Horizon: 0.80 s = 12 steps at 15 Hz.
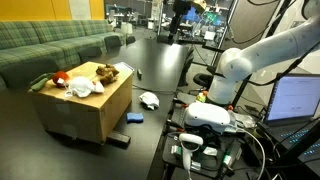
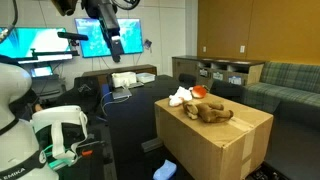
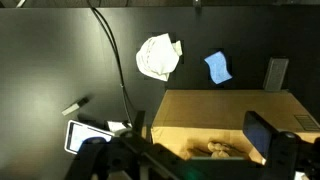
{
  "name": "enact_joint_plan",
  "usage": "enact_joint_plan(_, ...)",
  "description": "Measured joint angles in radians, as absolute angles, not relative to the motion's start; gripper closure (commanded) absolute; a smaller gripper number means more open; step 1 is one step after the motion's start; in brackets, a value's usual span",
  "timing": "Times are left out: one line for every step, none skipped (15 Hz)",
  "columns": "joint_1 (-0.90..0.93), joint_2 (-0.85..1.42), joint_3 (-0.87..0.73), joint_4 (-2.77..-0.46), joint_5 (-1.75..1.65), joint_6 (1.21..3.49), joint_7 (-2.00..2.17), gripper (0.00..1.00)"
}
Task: Replace the objects on the box with the objects on the table, that is the brown toy with the towel, plastic bag with the blue duster and orange object with the dark brown duster
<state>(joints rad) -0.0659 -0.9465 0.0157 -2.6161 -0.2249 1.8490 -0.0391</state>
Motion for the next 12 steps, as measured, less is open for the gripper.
enact_joint_plan(-0.066,-0.947,0.016,-2.614,-0.225,1.85,-0.039,0.0)
enact_joint_plan(-0.066,-0.948,0.016,-2.611,-0.225,1.85,-0.039,0.0)
enact_joint_plan(-0.066,-0.95,0.016,-2.611,-0.225,1.85,-0.039,0.0)
enact_joint_plan(-0.066,-0.952,0.016,-2.611,-0.225,1.85,-0.039,0.0)
enact_joint_plan(-0.065,-0.95,0.016,-2.612,-0.225,1.85,-0.039,0.0)
enact_joint_plan(-0.063,-0.947,0.016,-2.615,-0.225,1.85,-0.039,0.0)
enact_joint_plan(-0.06,-0.941,0.016,-2.617,-0.225,1.857,-0.039,0.0)
enact_joint_plan(-0.058,-0.931,0.018,-2.619,-0.225,1.871,-0.038,0.0)
enact_joint_plan(-0.055,-0.916,0.021,-2.619,-0.225,1.892,-0.038,0.0)
enact_joint_plan(-0.052,-0.896,0.025,-2.619,-0.225,1.92,-0.038,0.0)
enact_joint_plan(-0.047,-0.869,0.028,-2.619,-0.225,1.955,-0.038,0.0)
enact_joint_plan(-0.042,-0.839,0.03,-2.616,-0.225,1.99,-0.038,0.0)
